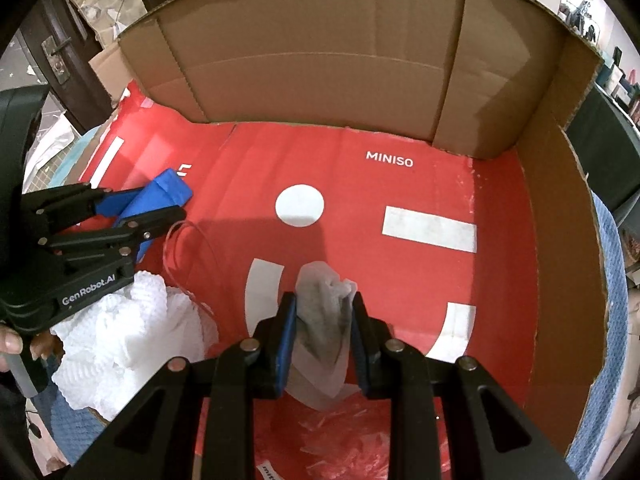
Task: Organize soft objects
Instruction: 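Carry the blue cloth and clear bag into the box and open both tools, then withdraw both tools from the box back over the blanket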
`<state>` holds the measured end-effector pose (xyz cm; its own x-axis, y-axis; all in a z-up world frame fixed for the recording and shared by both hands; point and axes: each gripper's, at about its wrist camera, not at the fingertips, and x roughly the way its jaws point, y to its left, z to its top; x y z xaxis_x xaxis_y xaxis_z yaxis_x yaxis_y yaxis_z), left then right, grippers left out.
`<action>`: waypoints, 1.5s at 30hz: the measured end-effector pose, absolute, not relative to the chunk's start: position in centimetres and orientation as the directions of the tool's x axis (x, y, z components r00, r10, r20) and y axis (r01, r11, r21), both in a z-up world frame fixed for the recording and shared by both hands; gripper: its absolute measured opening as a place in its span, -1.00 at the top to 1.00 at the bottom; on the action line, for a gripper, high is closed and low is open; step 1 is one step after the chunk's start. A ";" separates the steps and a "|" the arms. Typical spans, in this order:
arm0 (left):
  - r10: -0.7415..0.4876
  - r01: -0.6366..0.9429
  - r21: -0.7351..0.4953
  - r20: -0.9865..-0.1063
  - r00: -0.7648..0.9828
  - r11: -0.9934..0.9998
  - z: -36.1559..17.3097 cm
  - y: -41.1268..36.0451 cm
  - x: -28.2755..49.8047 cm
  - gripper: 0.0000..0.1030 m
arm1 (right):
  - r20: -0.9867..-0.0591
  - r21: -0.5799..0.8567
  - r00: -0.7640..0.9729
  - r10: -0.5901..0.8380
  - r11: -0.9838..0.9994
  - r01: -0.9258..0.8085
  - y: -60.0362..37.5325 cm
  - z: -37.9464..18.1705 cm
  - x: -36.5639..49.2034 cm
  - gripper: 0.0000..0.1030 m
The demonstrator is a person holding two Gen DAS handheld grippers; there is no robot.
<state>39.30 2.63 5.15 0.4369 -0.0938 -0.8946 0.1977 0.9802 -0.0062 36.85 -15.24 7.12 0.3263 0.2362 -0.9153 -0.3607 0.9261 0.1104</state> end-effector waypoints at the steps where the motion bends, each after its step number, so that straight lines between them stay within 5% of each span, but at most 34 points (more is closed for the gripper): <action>1: -0.093 0.194 -0.007 -0.894 0.438 0.981 5.2 2.7 39.3 0.34 | -0.916 0.111 0.326 0.236 0.926 -0.360 -14.4 7.0 37.3 0.46; 9: -0.100 0.198 -0.013 -0.893 0.439 0.980 5.2 2.6 39.2 0.32 | -0.915 0.121 0.322 0.245 0.924 -0.362 -14.7 7.0 37.5 0.41; 11: -0.100 0.191 -0.015 -0.892 0.440 0.981 5.3 2.8 39.2 0.12 | -0.914 0.123 0.321 0.248 0.923 -0.364 -14.8 6.9 37.5 0.38; 18: -0.112 0.182 -0.034 -0.892 0.437 0.983 5.2 3.3 39.4 0.07 | -0.913 0.125 0.321 0.250 0.924 -0.362 -14.8 6.5 37.6 0.32; 25: -0.094 0.162 -0.021 -0.883 0.459 0.987 5.8 3.8 39.3 -0.21 | -0.912 0.129 0.321 0.253 0.923 -0.361 -14.7 6.5 37.5 0.15; 30: -0.080 0.144 -0.012 -0.877 0.473 0.990 6.4 4.1 39.0 -0.21 | -0.911 0.126 0.328 0.251 0.925 -0.358 -14.9 6.7 37.5 0.09; 37: -0.094 0.137 -0.024 -0.842 0.532 0.990 8.5 4.7 37.1 -0.32 | -0.883 0.136 0.382 0.272 0.928 -0.347 -15.4 8.5 36.6 -0.26; 45: -0.131 0.155 -0.046 -0.788 0.602 0.987 11.7 4.9 33.9 -0.35 | -0.846 0.116 0.458 0.275 0.931 -0.346 -16.0 11.3 34.7 -0.33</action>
<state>33.85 4.86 11.70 0.6021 -0.1308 -0.7877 0.1547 0.9869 -0.0456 34.70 -16.04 11.27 0.4576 0.2748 -0.8456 -0.3455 0.9313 0.1156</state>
